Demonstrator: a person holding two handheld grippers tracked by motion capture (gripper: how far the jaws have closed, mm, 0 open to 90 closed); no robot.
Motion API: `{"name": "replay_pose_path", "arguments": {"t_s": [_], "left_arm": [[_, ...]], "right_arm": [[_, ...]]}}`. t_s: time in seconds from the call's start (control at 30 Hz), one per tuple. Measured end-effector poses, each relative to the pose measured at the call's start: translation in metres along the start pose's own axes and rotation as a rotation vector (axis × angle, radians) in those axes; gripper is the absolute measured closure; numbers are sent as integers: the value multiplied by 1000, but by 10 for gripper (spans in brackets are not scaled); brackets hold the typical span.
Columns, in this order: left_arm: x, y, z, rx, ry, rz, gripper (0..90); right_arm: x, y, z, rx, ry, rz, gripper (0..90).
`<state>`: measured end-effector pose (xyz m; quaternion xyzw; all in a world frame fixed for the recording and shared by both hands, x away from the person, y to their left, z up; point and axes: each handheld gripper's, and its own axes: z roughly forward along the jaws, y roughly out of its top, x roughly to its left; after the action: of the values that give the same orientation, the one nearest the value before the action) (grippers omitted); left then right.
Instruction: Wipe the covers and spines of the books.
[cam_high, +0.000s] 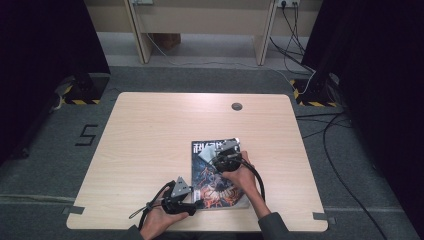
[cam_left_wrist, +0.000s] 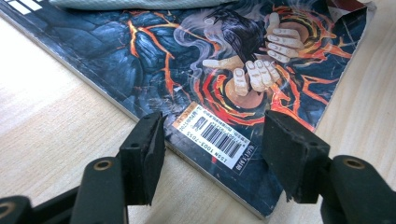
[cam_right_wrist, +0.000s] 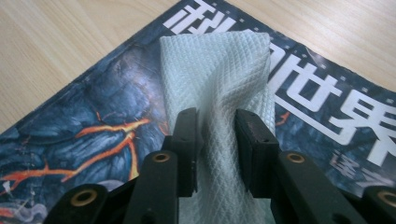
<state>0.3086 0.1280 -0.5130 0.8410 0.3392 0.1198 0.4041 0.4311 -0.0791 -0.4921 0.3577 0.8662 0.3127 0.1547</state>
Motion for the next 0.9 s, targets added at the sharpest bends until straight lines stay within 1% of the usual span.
{"name": "replay_pose_path", "arguments": {"t_s": [0.03, 0.07, 0.13, 0.2, 0.27, 0.3, 0.33, 0.37, 0.43, 0.53, 0.6, 0.63, 0.7, 0.73, 0.83, 0.87, 0.9], "left_arm": [[0, 0, 0, 0, -3, -2, 390], [1, 0, 0, 0, -6, -6, 389], [1, -1, 0, -5, -4, -11, 389], [1, -1, 0, -3, -7, -7, 389], [2, -1, 0, -4, -12, -19, 385], [1, -1, 0, -9, -11, -20, 385], [1, -1, 0, -9, -10, -19, 385], [2, -1, 0, -6, -13, -16, 382], [3, -1, 1, -7, -16, -24, 378], [2, -1, 1, -10, -11, -16, 376], [3, -1, 1, -6, -17, -17, 370], [4, -1, 1, -7, -17, -24, 365], [4, -2, 1, -10, -18, -23, 365], [4, -1, 1, -6, -18, -20, 365], [5, -2, 1, -8, -22, -27, 362], [4, -2, 1, -11, -19, -24, 362], [4, -2, 1, -11, -19, -19, 363]], "right_arm": [[-3, -1, -1, 1, -6, 7, 687], [-6, -2, -2, 0, -18, 4, 688], [-14, -5, -5, 8, -59, 1, 689], [-24, -10, -9, 10, -86, 25, 688], [-35, -15, -12, 1, -101, 63, 688], [-40, -17, -13, 0, -111, 83, 688], [-47, -20, -15, -3, -120, 106, 687], [-50, -21, -15, -5, -123, 112, 687], [-52, -21, -16, -9, -120, 121, 688], [-50, -21, -15, -7, -127, 117, 699], [-46, -20, -15, -1, -141, 96, 703], [-43, -19, -15, 1, -131, 95, 703], [-35, -18, -14, -2, -76, 99, 702], [-29, -17, -13, -4, -60, 89, 702], [-12, -13, -12, 9, -23, 28, 702], [-8, -12, -12, 13, -17, 19, 701], [-6, -12, -12, 13, -22, 11, 695]]}}
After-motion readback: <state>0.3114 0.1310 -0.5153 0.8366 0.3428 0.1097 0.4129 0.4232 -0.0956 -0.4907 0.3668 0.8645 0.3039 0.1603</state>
